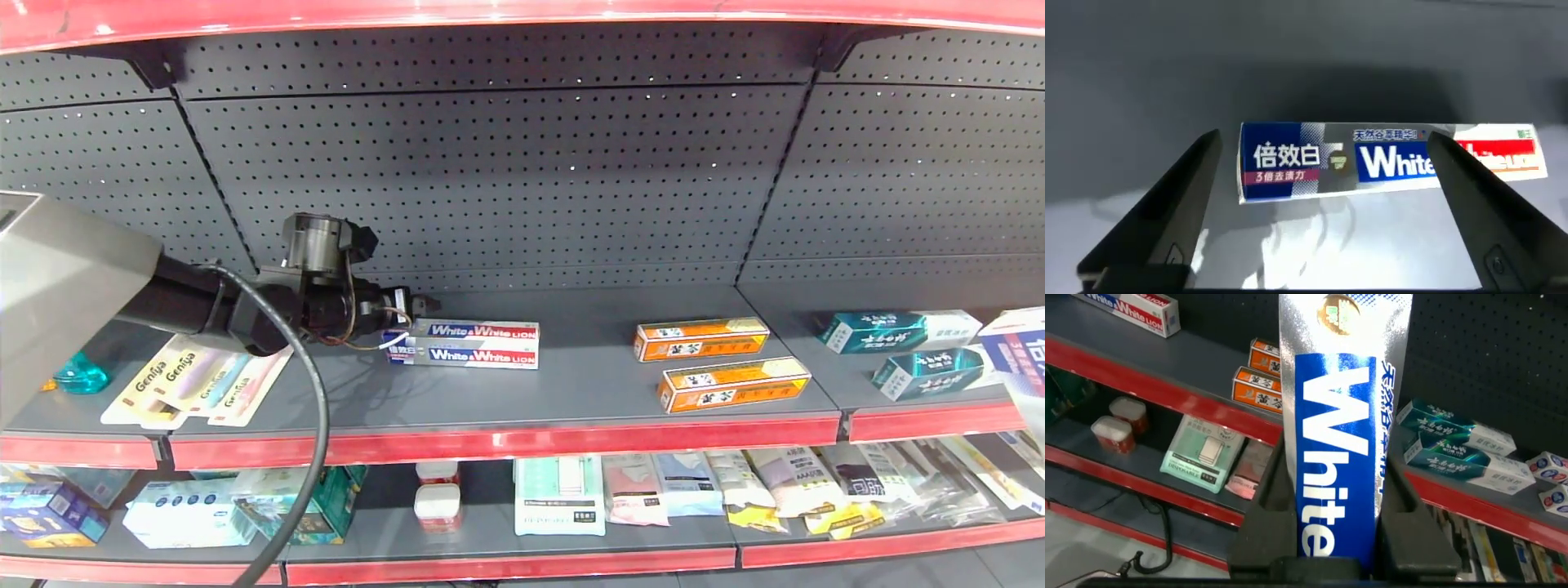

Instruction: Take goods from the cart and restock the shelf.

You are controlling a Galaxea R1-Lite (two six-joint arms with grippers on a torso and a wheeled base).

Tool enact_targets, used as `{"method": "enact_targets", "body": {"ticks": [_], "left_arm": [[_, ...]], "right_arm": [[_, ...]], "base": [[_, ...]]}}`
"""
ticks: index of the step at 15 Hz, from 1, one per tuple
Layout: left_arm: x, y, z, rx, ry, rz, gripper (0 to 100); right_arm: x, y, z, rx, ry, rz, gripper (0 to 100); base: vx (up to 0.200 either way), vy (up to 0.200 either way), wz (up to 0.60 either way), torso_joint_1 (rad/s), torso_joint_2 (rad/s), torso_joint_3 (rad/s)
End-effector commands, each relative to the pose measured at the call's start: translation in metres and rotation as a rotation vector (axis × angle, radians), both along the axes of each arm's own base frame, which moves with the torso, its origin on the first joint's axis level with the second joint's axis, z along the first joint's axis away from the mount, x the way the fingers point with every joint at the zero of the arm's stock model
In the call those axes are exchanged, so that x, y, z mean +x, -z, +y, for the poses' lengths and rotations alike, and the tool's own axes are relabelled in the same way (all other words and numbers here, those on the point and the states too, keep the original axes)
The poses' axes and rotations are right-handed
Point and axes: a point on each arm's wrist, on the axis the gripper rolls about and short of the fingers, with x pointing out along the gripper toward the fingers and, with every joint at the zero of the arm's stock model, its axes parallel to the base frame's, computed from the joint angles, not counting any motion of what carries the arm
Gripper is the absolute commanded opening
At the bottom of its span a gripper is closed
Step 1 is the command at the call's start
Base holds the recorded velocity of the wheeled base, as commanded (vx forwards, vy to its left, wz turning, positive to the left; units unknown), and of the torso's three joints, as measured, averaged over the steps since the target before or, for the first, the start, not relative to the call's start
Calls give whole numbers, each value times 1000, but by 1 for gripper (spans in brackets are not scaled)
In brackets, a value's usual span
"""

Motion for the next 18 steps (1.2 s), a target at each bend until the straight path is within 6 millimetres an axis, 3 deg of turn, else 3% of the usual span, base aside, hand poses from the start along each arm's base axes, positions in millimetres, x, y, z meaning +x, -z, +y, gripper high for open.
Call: {"method": "enact_targets", "body": {"ticks": [1,10,18], "left_arm": [[5,5,-5,14,19,-2,100],[29,13,-35,49,99,-18,100],[37,12,-55,63,129,4,100]], "right_arm": [[0,0,0,-5,-1,-2,0],[-6,2,0,-13,-4,-27,0],[-8,5,0,-11,-4,-30,0]], "base": [[0,0,0,0,0,0],[0,0,0,0,0,0],[0,0,0,0,0,0]]}}
